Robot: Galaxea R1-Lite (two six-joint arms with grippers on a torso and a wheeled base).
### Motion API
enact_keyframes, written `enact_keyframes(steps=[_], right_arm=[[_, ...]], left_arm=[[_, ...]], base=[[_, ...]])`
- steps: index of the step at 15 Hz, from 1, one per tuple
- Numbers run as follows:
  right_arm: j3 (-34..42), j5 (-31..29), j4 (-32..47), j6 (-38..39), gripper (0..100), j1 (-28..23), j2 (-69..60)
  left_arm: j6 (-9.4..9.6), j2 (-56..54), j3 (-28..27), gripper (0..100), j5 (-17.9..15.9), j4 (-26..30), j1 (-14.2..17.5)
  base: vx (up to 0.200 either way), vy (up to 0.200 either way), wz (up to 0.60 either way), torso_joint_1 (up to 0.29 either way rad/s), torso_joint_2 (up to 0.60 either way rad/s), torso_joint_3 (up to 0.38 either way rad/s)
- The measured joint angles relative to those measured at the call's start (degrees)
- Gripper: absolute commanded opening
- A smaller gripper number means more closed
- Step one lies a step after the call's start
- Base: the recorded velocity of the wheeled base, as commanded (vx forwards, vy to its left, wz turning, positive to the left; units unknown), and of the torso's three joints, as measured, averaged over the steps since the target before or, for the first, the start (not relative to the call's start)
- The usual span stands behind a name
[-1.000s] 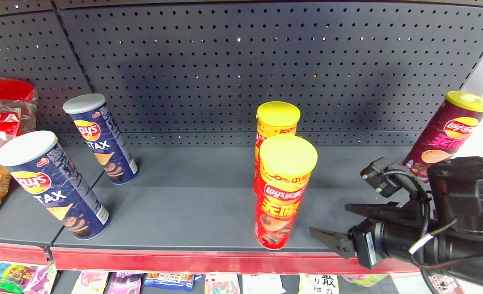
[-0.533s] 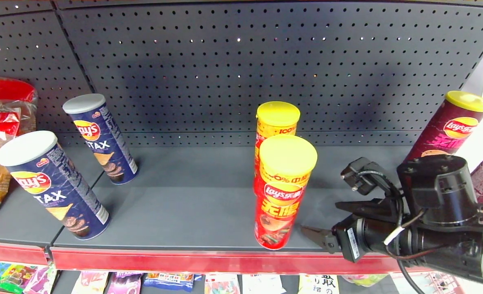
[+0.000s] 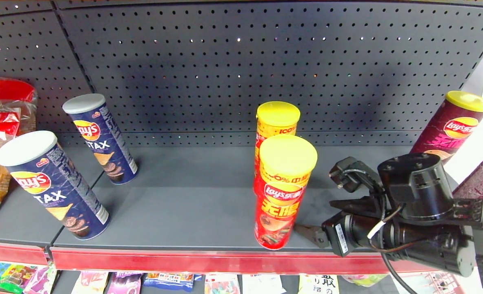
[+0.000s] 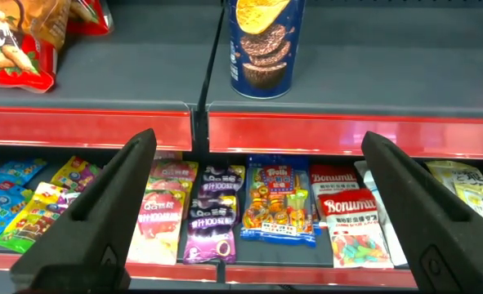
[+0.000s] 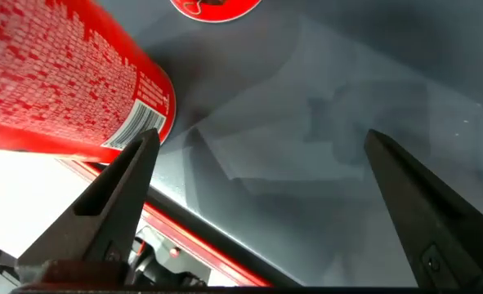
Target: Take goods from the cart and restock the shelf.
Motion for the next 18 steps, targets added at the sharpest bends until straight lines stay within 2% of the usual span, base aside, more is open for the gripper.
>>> enact_keyframes(steps=[18], right_arm=[[-1.8, -0.4, 0.2, 0.0, 100, 0.6, 2.1]], left_arm=[[0.0, 0.0, 0.0, 100, 0.0, 0.0, 0.0]], base=[[0.0, 0.0, 0.0, 0.0, 0.0, 0.0]])
